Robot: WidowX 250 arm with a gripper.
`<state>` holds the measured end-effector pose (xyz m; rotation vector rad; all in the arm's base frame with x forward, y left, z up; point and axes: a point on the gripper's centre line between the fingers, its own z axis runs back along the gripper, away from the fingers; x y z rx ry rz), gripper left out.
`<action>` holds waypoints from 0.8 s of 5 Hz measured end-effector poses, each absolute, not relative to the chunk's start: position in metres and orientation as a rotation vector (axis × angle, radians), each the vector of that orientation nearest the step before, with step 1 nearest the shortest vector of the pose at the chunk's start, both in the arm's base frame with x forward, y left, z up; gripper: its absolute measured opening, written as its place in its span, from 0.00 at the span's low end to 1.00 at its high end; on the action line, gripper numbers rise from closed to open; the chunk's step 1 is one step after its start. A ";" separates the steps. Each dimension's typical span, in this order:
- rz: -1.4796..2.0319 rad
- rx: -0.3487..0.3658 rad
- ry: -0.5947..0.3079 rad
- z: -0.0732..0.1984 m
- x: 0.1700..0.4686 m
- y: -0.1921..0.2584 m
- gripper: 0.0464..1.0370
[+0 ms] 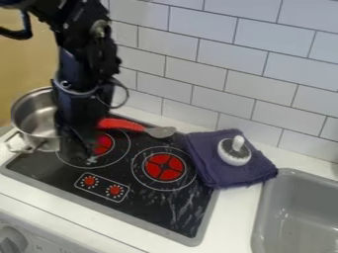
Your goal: Move the silver pot to the right burner
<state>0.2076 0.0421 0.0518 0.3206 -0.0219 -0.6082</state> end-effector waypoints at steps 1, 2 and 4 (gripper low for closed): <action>-0.733 0.314 -0.010 0.043 0.198 0.016 0.02; -0.811 0.309 -0.024 0.037 0.192 -0.002 0.02; -0.941 0.281 0.004 0.015 0.180 -0.026 0.02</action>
